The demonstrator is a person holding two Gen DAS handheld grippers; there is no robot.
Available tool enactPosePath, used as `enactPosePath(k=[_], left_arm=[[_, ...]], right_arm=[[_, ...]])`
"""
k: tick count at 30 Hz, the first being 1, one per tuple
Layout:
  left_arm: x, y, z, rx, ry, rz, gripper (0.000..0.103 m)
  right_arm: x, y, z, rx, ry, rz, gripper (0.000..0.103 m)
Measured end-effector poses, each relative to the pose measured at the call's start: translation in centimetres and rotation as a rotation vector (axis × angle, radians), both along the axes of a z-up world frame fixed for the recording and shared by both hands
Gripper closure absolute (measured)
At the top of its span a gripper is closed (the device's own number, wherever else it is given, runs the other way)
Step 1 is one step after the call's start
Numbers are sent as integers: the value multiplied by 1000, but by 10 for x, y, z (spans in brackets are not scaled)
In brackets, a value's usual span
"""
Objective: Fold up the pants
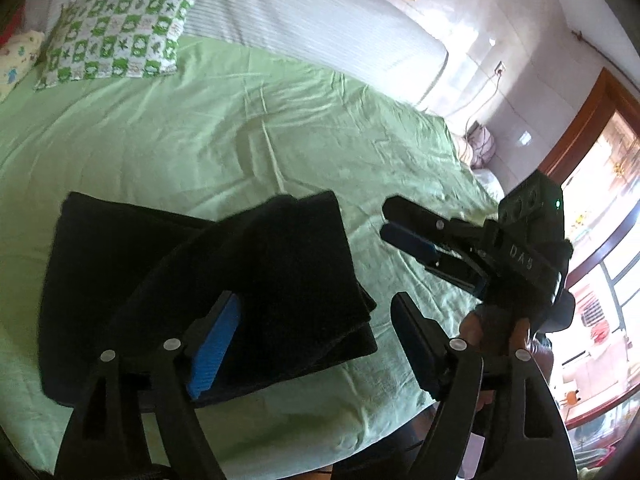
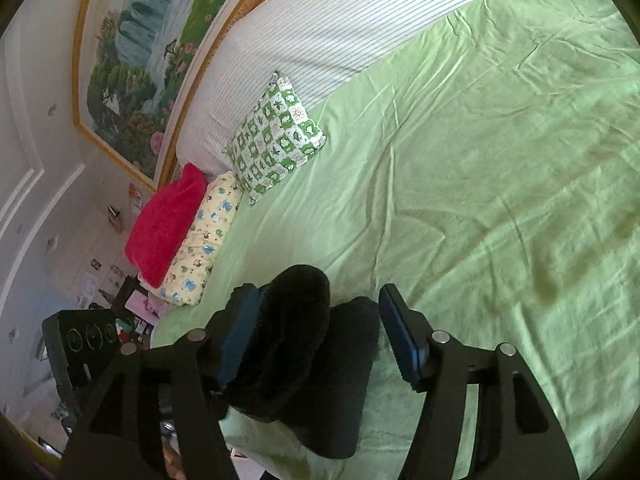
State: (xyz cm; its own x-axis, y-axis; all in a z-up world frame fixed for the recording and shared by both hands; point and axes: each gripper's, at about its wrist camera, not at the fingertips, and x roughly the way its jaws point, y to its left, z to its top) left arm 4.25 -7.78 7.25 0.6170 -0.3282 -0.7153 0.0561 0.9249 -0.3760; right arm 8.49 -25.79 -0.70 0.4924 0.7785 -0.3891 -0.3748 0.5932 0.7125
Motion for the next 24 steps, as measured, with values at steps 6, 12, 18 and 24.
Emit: enactPosePath(k=[6,12,18,24], left_arm=[[-8,22,9,-40,-13,47,23],[-13,43,8,-55,-6,97,23],[-22,64,4,-88,4,145,23],[-28,82,2,-100,2,191,22]], right_arm=[[-12,11,14,-67,-15,-16,32],[-25,34,28,-211,-37,-26,19],[-34,52,33,-262,-42,-13,17],[-40,65,36,-313,-48,-18,15]])
